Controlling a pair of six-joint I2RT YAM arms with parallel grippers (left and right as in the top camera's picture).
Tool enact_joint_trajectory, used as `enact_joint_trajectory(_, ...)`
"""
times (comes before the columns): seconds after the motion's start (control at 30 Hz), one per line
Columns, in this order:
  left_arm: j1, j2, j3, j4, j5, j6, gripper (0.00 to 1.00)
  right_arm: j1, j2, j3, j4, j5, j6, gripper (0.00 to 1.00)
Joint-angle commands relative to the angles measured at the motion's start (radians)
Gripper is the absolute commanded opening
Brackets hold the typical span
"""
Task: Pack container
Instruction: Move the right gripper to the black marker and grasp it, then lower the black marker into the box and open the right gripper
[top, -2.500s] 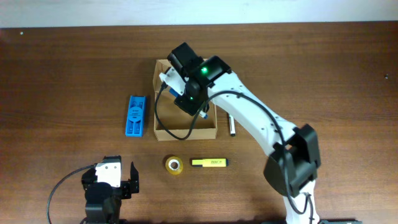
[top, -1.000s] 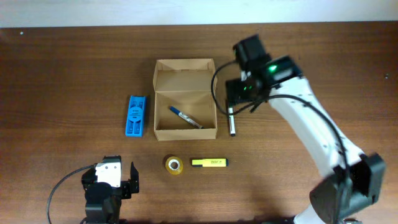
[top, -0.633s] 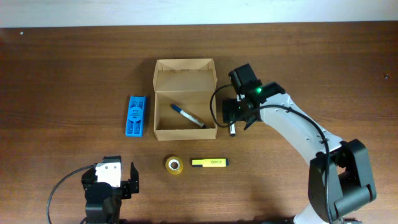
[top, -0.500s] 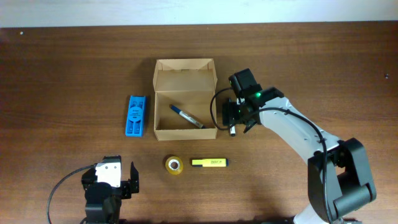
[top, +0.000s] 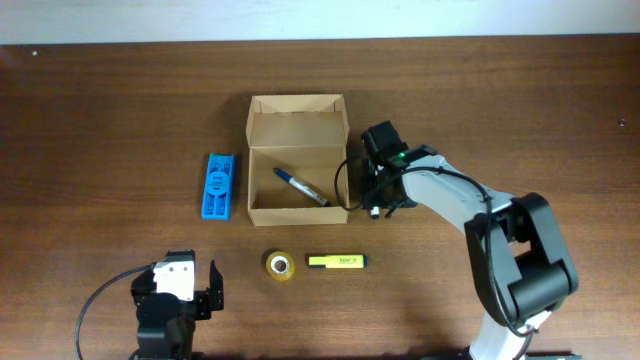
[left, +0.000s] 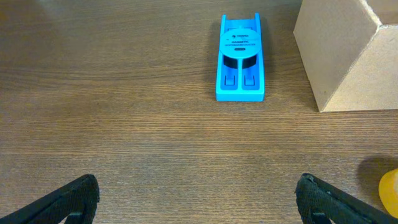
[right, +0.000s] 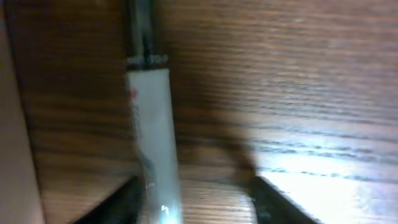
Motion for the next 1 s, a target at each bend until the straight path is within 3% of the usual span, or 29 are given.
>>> enact_joint_trajectory(0.0, -0.006, -0.007, -0.006, 0.000, 0.007, 0.016, 1.00, -0.005, 0.030, -0.008, 0.002, -0.013, 0.013, 0.37)
enact_joint_trajectory(0.13, -0.006, -0.007, -0.006, 0.000, 0.007, 0.016, 1.00, -0.005, 0.030, -0.007, 0.002, -0.013, 0.013, 0.12)
enact_joint_trajectory(0.2, -0.006, -0.007, -0.006, 0.000, 0.007, 0.016, 1.00, -0.005, 0.029, -0.006, 0.000, -0.013, 0.010, 0.04)
enact_joint_trajectory(0.7, -0.006, -0.007, -0.006, 0.000, 0.007, 0.016, 1.00, -0.005, -0.127, 0.177, -0.181, -0.005, -0.017, 0.04)
enact_joint_trajectory(0.87, -0.006, -0.007, -0.006, 0.000, 0.007, 0.016, 1.00, -0.003, -0.209, 0.234, -0.221, -0.006, -0.063, 0.03)
enact_joint_trajectory(0.97, -0.006, -0.007, -0.006, 0.000, 0.007, 0.016, 1.00, 0.001, -0.256, 0.254, -0.212, -0.047, -0.165, 0.04)
